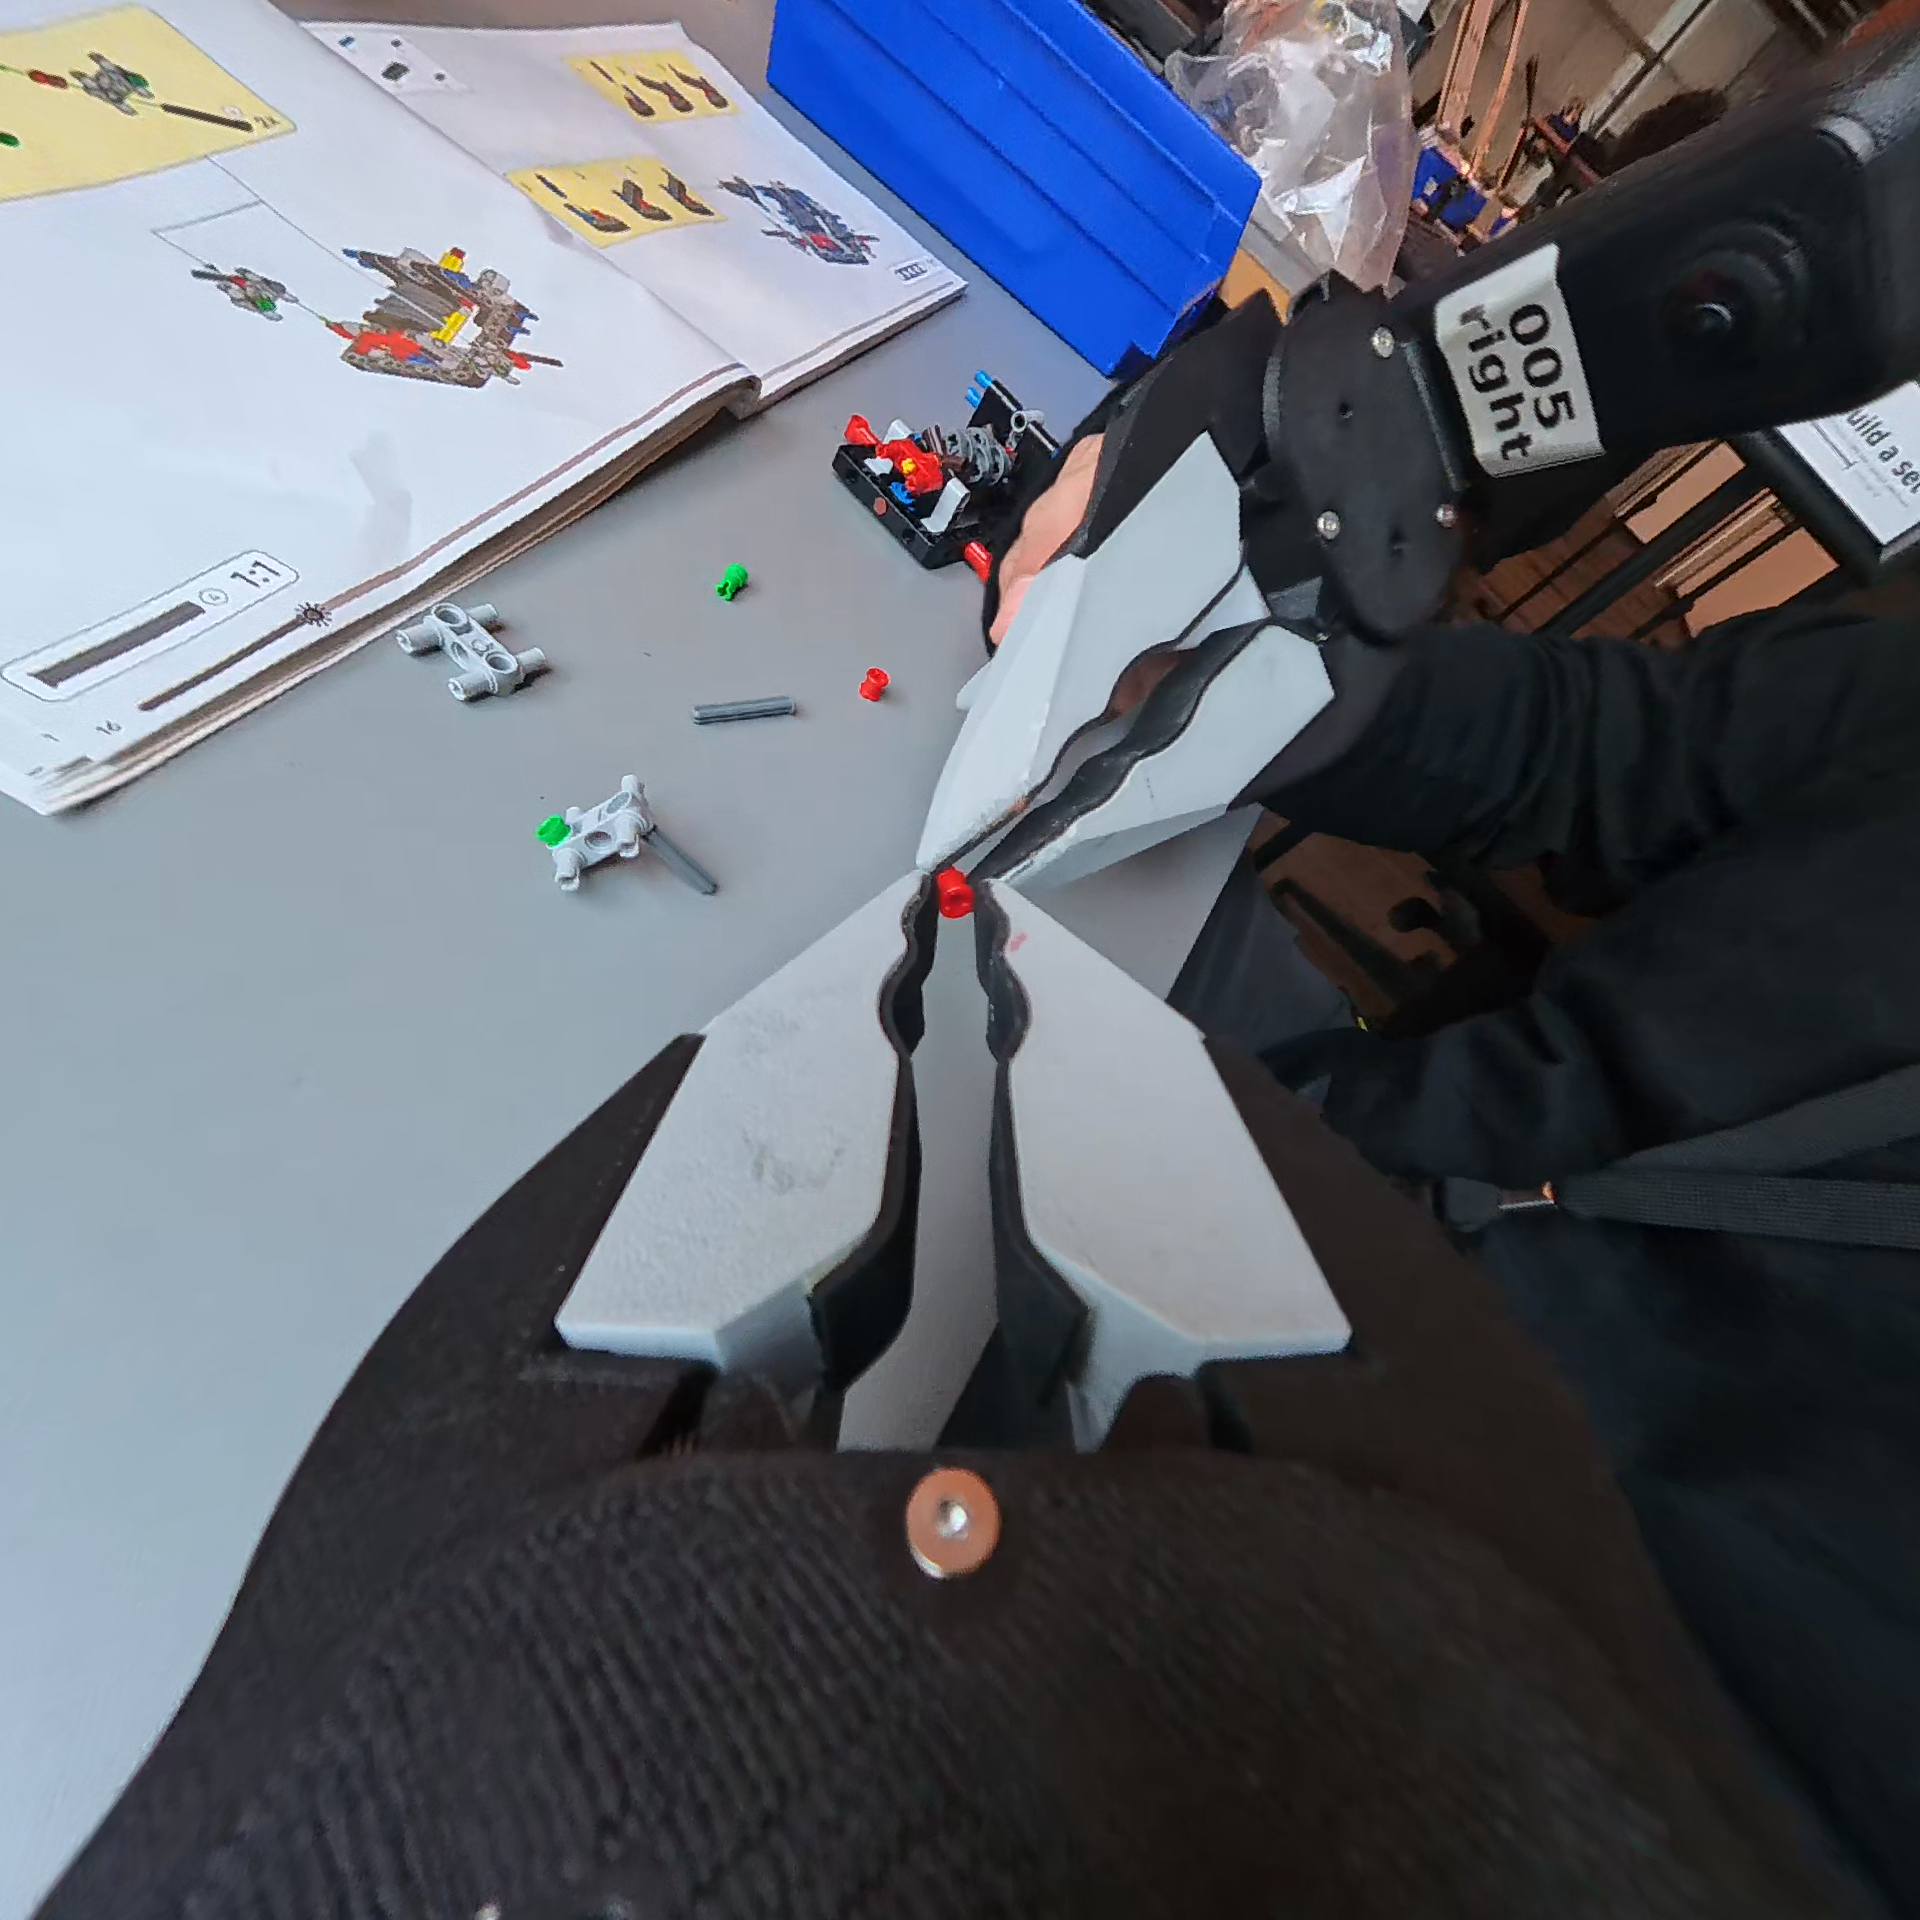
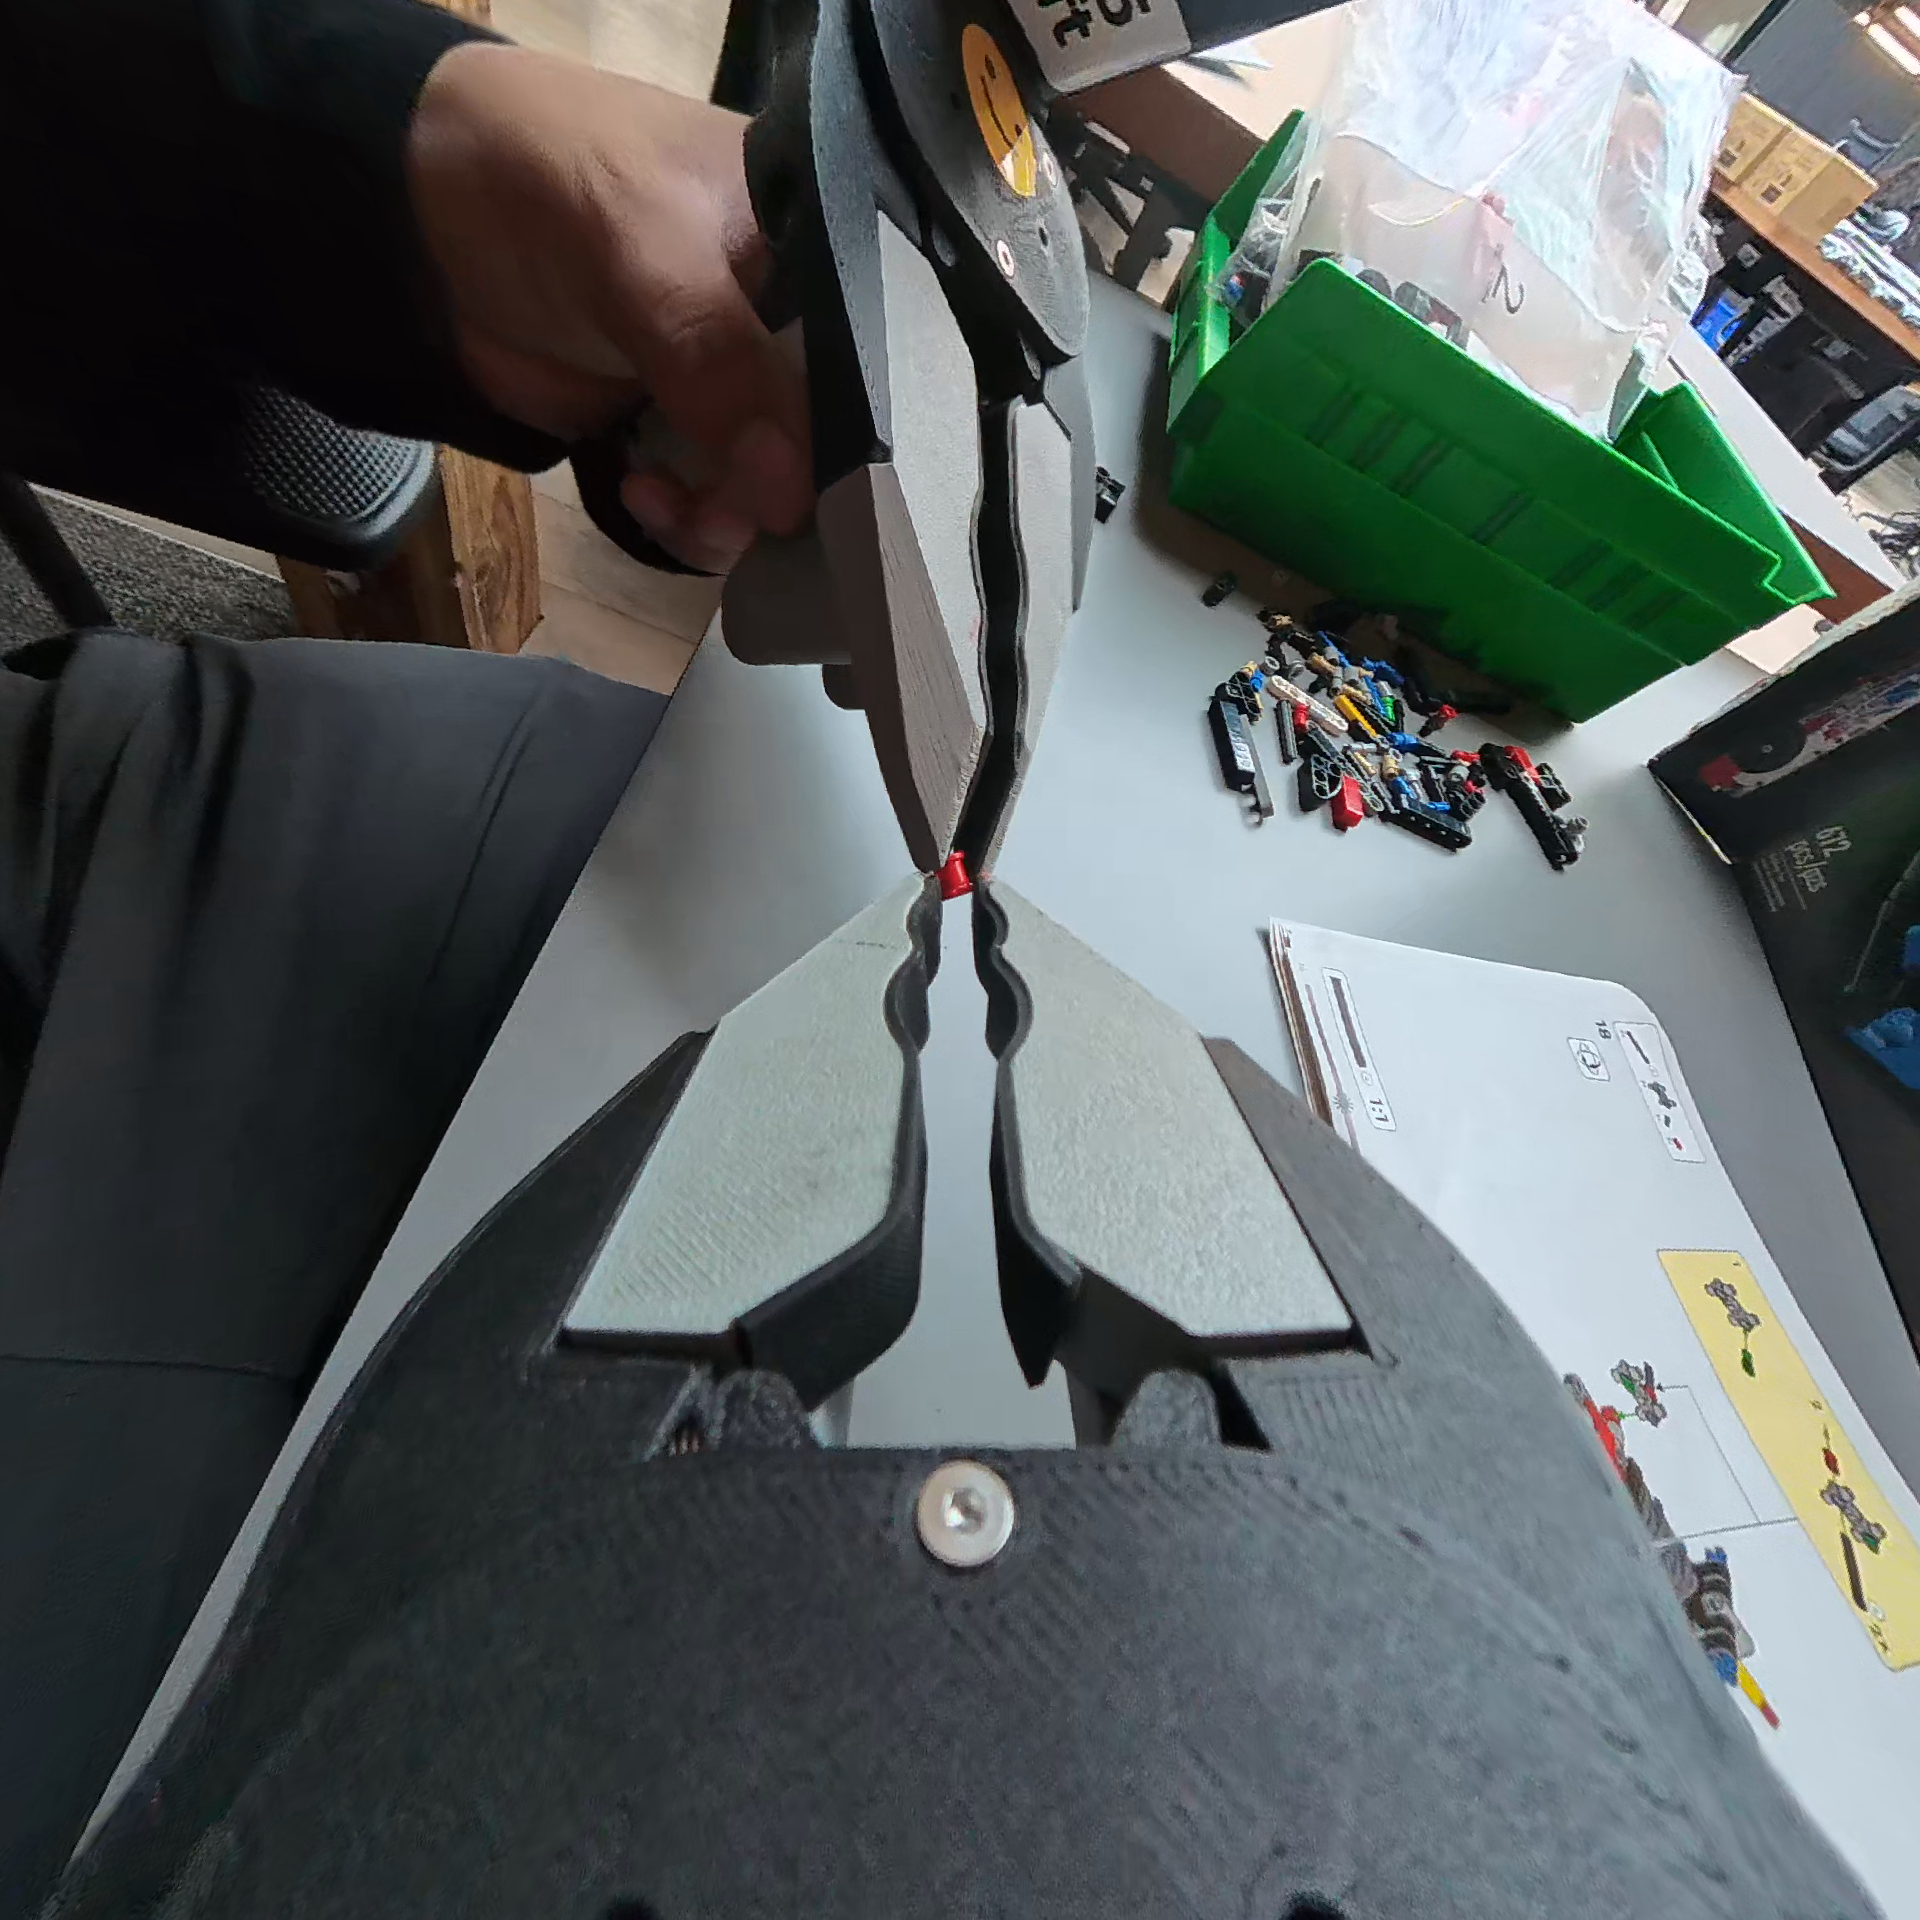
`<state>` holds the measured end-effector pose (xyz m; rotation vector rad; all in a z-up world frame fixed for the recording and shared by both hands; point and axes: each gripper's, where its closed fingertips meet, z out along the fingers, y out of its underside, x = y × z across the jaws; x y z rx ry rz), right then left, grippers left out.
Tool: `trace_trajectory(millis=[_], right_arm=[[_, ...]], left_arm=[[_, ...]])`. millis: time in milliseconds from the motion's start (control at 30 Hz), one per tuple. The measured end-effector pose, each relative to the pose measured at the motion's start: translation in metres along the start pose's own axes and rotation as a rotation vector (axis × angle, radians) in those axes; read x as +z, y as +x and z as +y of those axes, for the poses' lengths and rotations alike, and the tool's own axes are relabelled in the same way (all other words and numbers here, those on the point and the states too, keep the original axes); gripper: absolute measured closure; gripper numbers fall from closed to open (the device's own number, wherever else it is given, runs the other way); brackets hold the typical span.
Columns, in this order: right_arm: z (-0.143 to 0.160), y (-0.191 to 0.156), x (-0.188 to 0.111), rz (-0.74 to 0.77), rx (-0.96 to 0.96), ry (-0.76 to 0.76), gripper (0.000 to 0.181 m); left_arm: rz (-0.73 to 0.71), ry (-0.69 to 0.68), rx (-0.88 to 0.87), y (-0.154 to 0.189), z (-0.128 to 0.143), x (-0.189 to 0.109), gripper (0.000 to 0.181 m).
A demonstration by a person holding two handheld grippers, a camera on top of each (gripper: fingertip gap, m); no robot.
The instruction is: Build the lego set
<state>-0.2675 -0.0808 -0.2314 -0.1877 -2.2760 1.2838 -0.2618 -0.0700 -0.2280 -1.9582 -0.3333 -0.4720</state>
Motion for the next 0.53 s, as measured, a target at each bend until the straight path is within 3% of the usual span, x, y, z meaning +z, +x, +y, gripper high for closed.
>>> trace_trajectory(millis=[167,300,433,533], right_arm=[[0.004,0.009,-0.002,0.049,0.016,-0.011,0.177],[0.015,0.024,-0.003,0.118,0.043,-0.069,0.178],[0.027,0.049,-0.01,0.229,0.078,-0.128,0.175],[0.043,0.057,-0.015,0.205,0.156,-0.135,0.173]], left_arm=[[0.059,0.0,0.039,-0.004,-0.007,0.003,0.177],[0.208,0.056,0.062,0.002,-0.028,0.006,0.177],[0.26,0.053,0.105,-0.01,-0.043,0.014,0.177],[0.305,0.098,0.11,-0.024,-0.057,0.016,0.177]])
